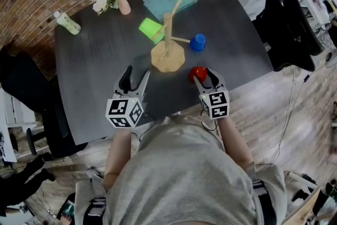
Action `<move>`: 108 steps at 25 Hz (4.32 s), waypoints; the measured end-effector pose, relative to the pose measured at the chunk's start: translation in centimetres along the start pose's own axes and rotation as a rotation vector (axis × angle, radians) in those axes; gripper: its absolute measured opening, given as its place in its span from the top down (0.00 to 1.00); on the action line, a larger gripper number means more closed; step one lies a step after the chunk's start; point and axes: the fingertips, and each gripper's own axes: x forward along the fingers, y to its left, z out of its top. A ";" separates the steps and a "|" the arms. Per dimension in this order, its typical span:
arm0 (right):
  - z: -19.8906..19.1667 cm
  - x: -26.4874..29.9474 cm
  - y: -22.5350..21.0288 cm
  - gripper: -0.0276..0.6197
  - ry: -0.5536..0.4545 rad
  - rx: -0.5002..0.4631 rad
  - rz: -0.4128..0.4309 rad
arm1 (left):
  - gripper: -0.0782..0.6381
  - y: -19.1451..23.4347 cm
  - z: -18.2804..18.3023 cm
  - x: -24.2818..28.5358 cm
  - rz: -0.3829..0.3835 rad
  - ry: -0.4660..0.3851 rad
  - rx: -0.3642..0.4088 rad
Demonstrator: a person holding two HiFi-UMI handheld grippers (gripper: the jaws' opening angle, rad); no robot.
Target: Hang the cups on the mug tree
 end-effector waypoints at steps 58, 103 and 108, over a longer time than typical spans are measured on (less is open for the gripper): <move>15.1 4.2 12.5 0.61 -0.141 -0.106 0.235 | 0.53 6.3 0.1 -6.8 0.123 0.023 -0.039; 7.3 9.7 -6.0 0.60 -0.024 -0.053 -0.019 | 0.53 3.0 -0.2 2.3 0.090 0.072 -0.029; 6.0 11.3 -8.0 0.60 0.016 -0.059 -0.046 | 0.53 3.1 -0.3 2.9 0.100 0.081 -0.025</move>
